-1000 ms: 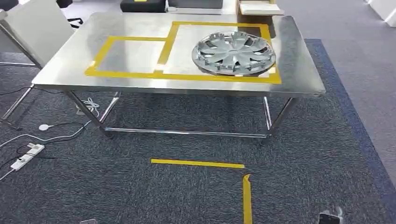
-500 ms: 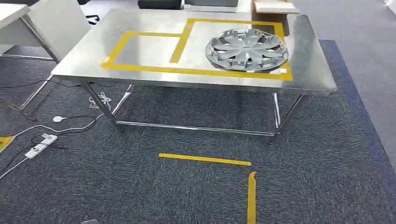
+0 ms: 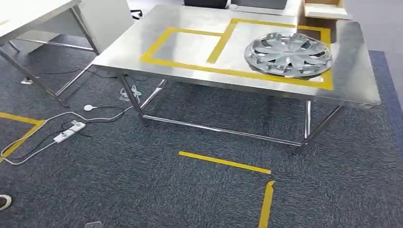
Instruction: Take the parts from the cabinet and place them on the table.
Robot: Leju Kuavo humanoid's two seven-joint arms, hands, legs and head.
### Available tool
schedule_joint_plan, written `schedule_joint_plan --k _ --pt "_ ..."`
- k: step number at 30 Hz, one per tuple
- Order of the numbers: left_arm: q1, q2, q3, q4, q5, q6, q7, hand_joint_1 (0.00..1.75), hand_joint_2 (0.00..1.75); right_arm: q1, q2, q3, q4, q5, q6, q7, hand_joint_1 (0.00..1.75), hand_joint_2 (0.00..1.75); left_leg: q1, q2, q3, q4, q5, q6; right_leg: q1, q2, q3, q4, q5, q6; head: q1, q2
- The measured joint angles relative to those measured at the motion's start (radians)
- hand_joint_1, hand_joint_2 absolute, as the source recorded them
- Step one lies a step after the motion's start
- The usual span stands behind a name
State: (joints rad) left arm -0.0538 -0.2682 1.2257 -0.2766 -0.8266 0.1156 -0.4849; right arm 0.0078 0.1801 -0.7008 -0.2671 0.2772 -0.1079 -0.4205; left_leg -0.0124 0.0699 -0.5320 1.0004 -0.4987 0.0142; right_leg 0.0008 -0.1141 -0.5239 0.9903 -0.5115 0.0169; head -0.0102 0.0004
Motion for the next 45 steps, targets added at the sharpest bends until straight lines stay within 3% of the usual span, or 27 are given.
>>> schedule_joint_plan --k 2,5,7,8,9,11,12,13,17,18,19,20,23,24,26,27,28,29,32,33,35,37,39,41,43,44,45 --pt "0.003 0.001 -0.006 0.005 -0.012 0.0 0.005 0.0 0.0 -0.003 0.0 0.004 0.004 0.048 -0.021 0.033 0.0 0.0 0.001 -0.024 -0.003 -0.006 0.007 0.01 -0.002 -0.02 0.005 -0.001 -0.003 0.01 -0.002 0.0" --pt "-0.003 0.0 -0.016 0.01 -0.021 -0.001 0.006 0.0 0.0 0.001 -0.008 0.028 0.016 0.107 -0.056 0.086 0.0 0.0 0.007 -0.052 -0.008 -0.012 0.019 0.029 -0.009 0.094 -0.058 0.132 -0.095 0.02 0.005 0.0" --pt "-0.007 0.0 -0.02 0.013 -0.023 -0.001 0.0 0.0 0.0 0.01 -0.009 0.027 0.017 0.087 -0.063 0.083 0.0 0.0 0.003 -0.076 -0.013 -0.012 0.022 0.034 -0.009 0.11 -0.132 0.291 -0.156 0.022 0.005 0.0" --pt "-0.006 0.0 -0.02 0.014 -0.023 -0.001 -0.002 0.0 0.0 0.013 -0.009 0.027 0.017 0.086 -0.064 0.082 0.0 0.0 0.002 -0.09 -0.013 -0.011 0.023 0.034 -0.01 0.112 -0.149 0.323 -0.154 0.023 0.005 0.0" --pt "-0.005 0.0 -0.02 0.014 -0.023 0.0 -0.003 0.0 0.0 0.014 -0.009 0.027 0.017 0.09 -0.063 0.083 0.0 0.0 0.002 -0.1 -0.012 -0.011 0.024 0.034 -0.01 0.112 -0.144 0.308 -0.133 0.022 0.004 0.0" --pt "-0.006 0.0 -0.021 0.015 -0.023 0.0 -0.01 0.0 0.0 0.013 -0.009 0.027 0.018 0.108 -0.059 0.085 0.0 0.0 0.003 -0.129 -0.011 -0.008 0.025 0.032 -0.012 0.124 -0.07 0.151 -0.037 0.019 0.005 0.0" --pt "-0.008 0.0 -0.022 0.015 -0.023 0.0 -0.013 0.0 0.0 0.012 -0.009 0.028 0.018 0.113 -0.058 0.084 0.0 0.0 0.003 -0.143 -0.012 -0.006 0.025 0.029 -0.016 0.153 -0.025 0.057 0.005 0.017 0.005 0.0" --pt "-0.01 0.0 -0.022 0.015 -0.023 0.0 -0.017 0.0 0.0 0.012 -0.01 0.028 0.019 0.117 -0.057 0.076 0.0 0.0 0.0 -0.151 -0.017 -0.003 0.026 0.023 -0.02 0.206 -0.007 0.021 -0.01 0.014 0.004 0.0" --pt "-0.009 0.003 -0.022 0.016 -0.026 0.003 -0.015 0.0 0.0 0.008 -0.013 0.028 0.021 0.152 -0.035 0.012 0.0 0.0 0.009 -0.196 -0.038 0.004 0.038 -0.002 -0.014 0.171 0.002 0.007 -0.005 0.001 0.003 0.0" --pt "-0.007 0.005 -0.022 0.016 -0.027 0.003 -0.011 0.0 0.0 0.006 -0.013 0.029 0.021 0.16 -0.032 -0.003 0.0 0.0 0.009 -0.177 -0.041 0.016 0.028 -0.005 -0.021 0.155 0.004 0.0 0.001 -0.008 0.003 0.0" --pt "-0.005 0.005 -0.022 0.016 -0.027 0.005 -0.008 0.0 0.0 0.003 -0.013 0.029 0.021 0.169 -0.028 -0.016 0.0 0.0 0.005 -0.125 -0.055 0.047 0.002 -0.012 -0.02 0.144 0.005 0.0 0.001 -0.011 -0.002 0.0" --pt "-0.007 0.005 -0.022 0.016 -0.027 0.008 0.001 0.0 0.0 0.002 -0.013 0.029 0.022 0.176 -0.025 -0.023 0.0 0.0 0.007 -0.1 -0.084 0.112 -0.04 -0.018 -0.018 0.128 0.004 0.0 0.0 -0.016 -0.007 0.0" --pt "-0.005 0.005 -0.022 0.016 -0.027 0.014 0.009 0.0 0.0 0.001 -0.016 0.029 0.023 0.187 -0.024 -0.028 0.0 0.0 0.016 -0.083 -0.172 0.32 -0.125 -0.029 -0.013 0.077 0.002 0.0 -0.001 -0.018 -0.007 0.0" --pt "-0.002 0.005 -0.022 0.016 -0.027 0.015 0.01 0.0 0.0 -0.001 -0.016 0.029 0.023 0.189 -0.023 -0.028 0.0 0.0 0.018 -0.082 -0.165 0.314 -0.112 -0.029 -0.013 0.063 0.002 0.0 -0.002 -0.018 -0.006 0.0" --pt "0.001 0.006 -0.021 0.016 -0.027 0.016 0.011 0.0 0.0 -0.005 -0.016 0.029 0.024 0.193 -0.023 -0.029 0.0 0.0 0.019 -0.07 -0.093 0.181 -0.036 -0.026 -0.012 0.037 0.004 0.0 -0.003 -0.016 -0.007 0.0" --pt "0.001 0.006 -0.021 0.016 -0.027 0.016 0.011 0.0 0.0 -0.007 -0.016 0.029 0.024 0.194 -0.023 -0.03 0.0 0.0 0.017 -0.044 -0.038 0.08 0.005 -0.021 -0.012 0.025 0.007 0.0 -0.004 -0.014 -0.007 0.0" --pt "-0.001 0.006 -0.021 0.016 -0.027 0.016 0.011 0.0 0.0 -0.007 -0.016 0.029 0.024 0.194 -0.023 -0.03 0.0 0.0 0.011 0.012 -0.004 0.014 0.006 -0.017 -0.01 0.016 0.01 0.0 -0.005 -0.011 -0.007 0.0" --pt "-0.005 0.006 -0.021 0.016 -0.027 0.016 0.012 0.0 0.0 -0.007 -0.016 0.029 0.024 0.195 -0.023 -0.03 0.0 0.0 0.001 0.018 -0.003 0.003 0.004 -0.01 -0.003 0.005 0.007 0.004 -0.009 -0.005 -0.007 0.0" --pt "0.002 0.008 -0.021 0.016 -0.027 0.017 0.012 0.0 0.0 -0.013 -0.016 0.029 0.026 0.195 -0.023 -0.03 0.0 0.0 -0.002 -0.016 -0.017 0.006 0.008 0.005 -0.005 -0.024 0.013 -0.001 -0.006 0.008 -0.005 0.0" --pt "0.003 0.008 -0.021 0.016 -0.027 0.018 0.012 0.0 0.0 -0.014 -0.016 0.029 0.026 0.196 -0.023 -0.031 0.0 0.0 0.005 -0.028 -0.008 -0.005 0.017 0.016 -0.008 -0.016 0.012 0.002 -0.014 0.016 -0.007 0.0" --pt "0.002 0.008 -0.021 0.017 -0.027 0.018 0.012 0.0 0.0 -0.015 -0.016 0.029 0.027 0.196 -0.023 -0.032 0.0 0.0 0.007 -0.047 -0.013 -0.009 0.023 0.028 -0.013 0.09 -0.024 0.08 -0.072 0.02 0.001 0.0" --pt "-0.003 0.008 -0.021 0.017 -0.027 0.018 0.013 0.0 0.0 -0.01 -0.016 0.03 0.03 0.196 -0.023 -0.032 0.0 0.0 0.005 -0.074 -0.019 -0.009 0.026 0.034 -0.012 0.11 -0.101 0.245 -0.148 0.021 0.004 0.0" --pt "0.0 0.008 -0.021 0.017 -0.027 0.018 0.014 0.0 0.0 -0.007 -0.016 0.03 0.031 0.196 -0.023 -0.032 0.0 0.0 0.002 -0.102 -0.02 -0.008 0.027 0.035 -0.012 0.112 -0.144 0.321 -0.159 0.02 0.004 0.0" --pt "0.002 0.008 -0.021 0.017 -0.027 0.018 0.016 0.0 0.0 -0.008 -0.016 0.03 0.031 0.196 -0.023 -0.032 0.0 0.0 0.002 -0.131 -0.018 -0.006 0.028 0.033 -0.013 0.116 -0.097 0.218 -0.08 0.019 0.004 0.0" --pt "0.0 0.008 -0.021 0.017 -0.027 0.021 0.018 0.0 0.0 -0.008 -0.017 0.03 0.031 0.204 -0.023 -0.024 0.0 0.0 0.004 -0.16 -0.019 0.001 0.026 0.029 -0.019 0.168 -0.014 0.04 0.001 0.016 0.004 0.0" --pt "-0.002 0.008 -0.021 0.017 -0.026 0.025 0.026 0.0 0.0 -0.008 -0.016 0.032 0.036 0.221 -0.022 0.0 0.0 0.0 -0.002 -0.169 -0.026 0.008 0.024 0.022 -0.023 0.217 -0.004 0.017 -0.016 0.015 0.004 0.0" --pt "-0.003 0.008 -0.021 0.017 -0.024 0.029 0.03 0.0 0.0 -0.008 -0.016 0.035 0.039 0.228 -0.022 0.009 0.0 0.0 0.001 -0.18 -0.032 0.015 0.024 0.019 -0.025 0.212 0.004 0.006 -0.019 0.014 0.002 0.0"
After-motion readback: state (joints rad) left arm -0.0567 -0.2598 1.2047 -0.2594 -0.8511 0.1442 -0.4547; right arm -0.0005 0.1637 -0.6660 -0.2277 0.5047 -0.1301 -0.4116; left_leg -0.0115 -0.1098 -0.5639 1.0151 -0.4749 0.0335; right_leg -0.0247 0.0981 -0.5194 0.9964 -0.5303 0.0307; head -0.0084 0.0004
